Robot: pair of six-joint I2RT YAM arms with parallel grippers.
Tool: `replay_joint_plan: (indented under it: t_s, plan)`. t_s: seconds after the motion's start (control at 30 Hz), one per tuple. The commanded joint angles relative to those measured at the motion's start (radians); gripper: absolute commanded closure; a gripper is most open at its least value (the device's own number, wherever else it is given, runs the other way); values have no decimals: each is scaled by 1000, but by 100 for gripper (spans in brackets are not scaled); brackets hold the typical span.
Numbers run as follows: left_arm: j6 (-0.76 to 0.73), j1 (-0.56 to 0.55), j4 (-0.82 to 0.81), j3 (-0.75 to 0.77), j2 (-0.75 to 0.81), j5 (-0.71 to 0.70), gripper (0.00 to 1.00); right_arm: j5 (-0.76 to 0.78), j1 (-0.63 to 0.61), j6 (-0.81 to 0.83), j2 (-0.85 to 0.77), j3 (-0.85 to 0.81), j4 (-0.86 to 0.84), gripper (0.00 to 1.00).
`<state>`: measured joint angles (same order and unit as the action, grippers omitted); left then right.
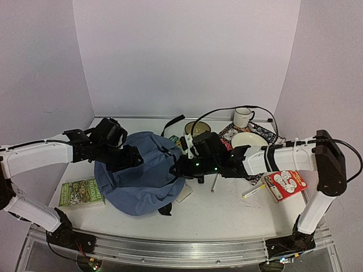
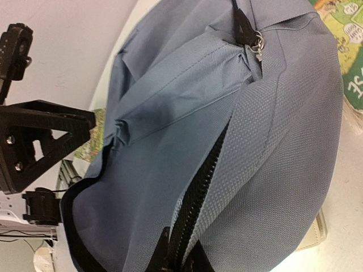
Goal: Pack the student bag
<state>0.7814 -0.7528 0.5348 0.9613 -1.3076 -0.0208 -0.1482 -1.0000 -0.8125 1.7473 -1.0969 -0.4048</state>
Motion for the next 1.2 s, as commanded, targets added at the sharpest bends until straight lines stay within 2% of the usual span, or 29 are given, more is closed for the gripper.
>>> replay_joint_plan:
  t_s: [0.0, 0.13, 0.3, 0.43, 0.6, 0.87, 1.17]
  plan:
    - [-29, 3, -11, 24, -19, -35, 28, -1, -8, 57, 54, 12, 14, 99]
    - [-86, 22, -14, 103, -92, -76, 28, 46, -8, 81, 89, 25, 23, 94]
    - [-142, 66, -16, 185, -194, -72, 28, 77, -6, 94, 95, 31, 47, 80]
    - [-157, 76, -23, 216, -266, -65, 30, 100, -6, 125, 49, 23, 80, 64]
    - [-175, 76, -60, 208, -333, 15, 34, 187, 1, 198, -3, -17, 159, 46]
    - [-213, 75, -95, 183, -361, 132, 48, 168, 94, 214, 4, -91, 204, 43]
    - [-247, 73, -143, 140, -407, 224, 65, 129, 147, 215, 213, -279, 212, 45]
